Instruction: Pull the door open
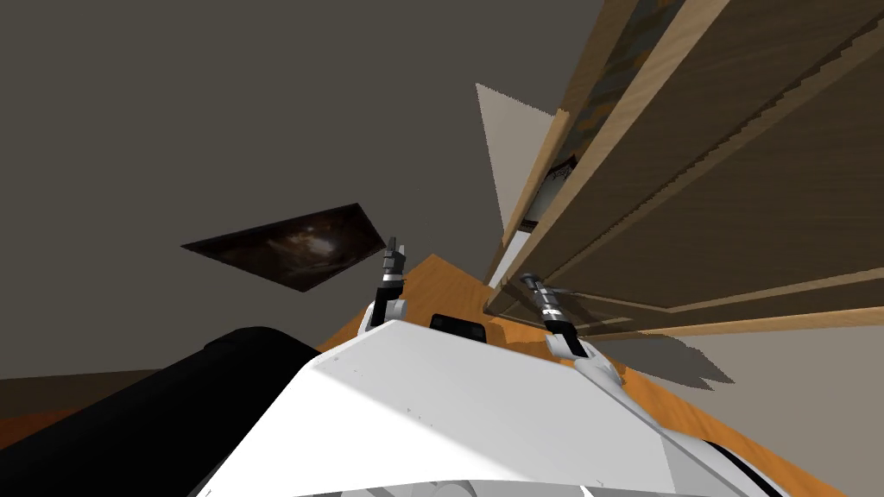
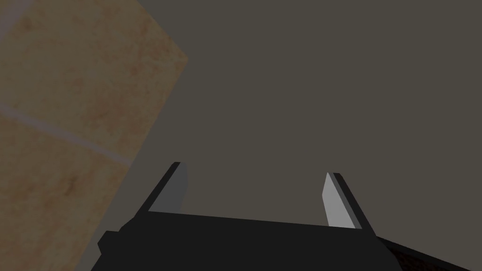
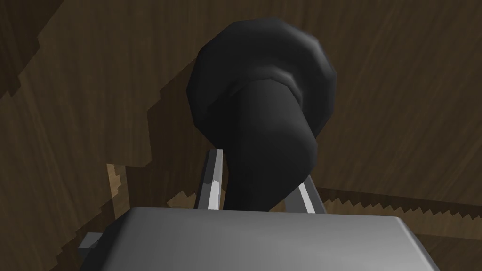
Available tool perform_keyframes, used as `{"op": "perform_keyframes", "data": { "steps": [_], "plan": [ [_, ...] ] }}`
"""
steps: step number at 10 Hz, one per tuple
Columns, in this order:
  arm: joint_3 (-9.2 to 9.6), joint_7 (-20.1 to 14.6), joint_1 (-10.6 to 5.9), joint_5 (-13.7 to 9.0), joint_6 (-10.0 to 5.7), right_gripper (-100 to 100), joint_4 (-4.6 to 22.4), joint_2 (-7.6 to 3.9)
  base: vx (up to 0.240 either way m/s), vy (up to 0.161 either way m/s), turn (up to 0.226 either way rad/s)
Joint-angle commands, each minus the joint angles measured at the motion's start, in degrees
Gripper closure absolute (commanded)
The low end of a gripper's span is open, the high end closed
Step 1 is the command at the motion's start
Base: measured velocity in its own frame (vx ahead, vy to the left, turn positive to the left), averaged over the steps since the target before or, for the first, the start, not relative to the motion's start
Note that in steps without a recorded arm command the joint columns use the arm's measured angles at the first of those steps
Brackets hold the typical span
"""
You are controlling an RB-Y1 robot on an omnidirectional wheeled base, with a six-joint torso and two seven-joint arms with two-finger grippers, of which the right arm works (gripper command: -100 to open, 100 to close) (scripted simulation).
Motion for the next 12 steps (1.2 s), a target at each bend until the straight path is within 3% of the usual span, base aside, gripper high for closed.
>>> {"op": "perform_keyframes", "data": {
  "steps": [1, 8, 9, 10, 12],
  "plan": [
    [1.05, -1.33, 1.24, 0.36, -1.86, 100, -0.28, -1.25, -0.200, -0.049, 0.149],
    [4.50, -5.67, 5.29, 1.56, -7.96, 100, -1.21, -5.33, -0.196, -0.080, 0.101],
    [4.39, -5.24, 5.54, 1.50, -6.78, 100, -2.17, -4.74, -0.075, -0.040, 0.028],
    [5.00, -6.01, 6.29, 1.63, -8.77, 100, -1.40, -5.38, -0.111, -0.042, 0.170],
    [5.25, -6.41, 6.64, 1.66, -10.02, 100, -0.83, -5.87, -0.165, -0.059, 0.109]
  ]
}}
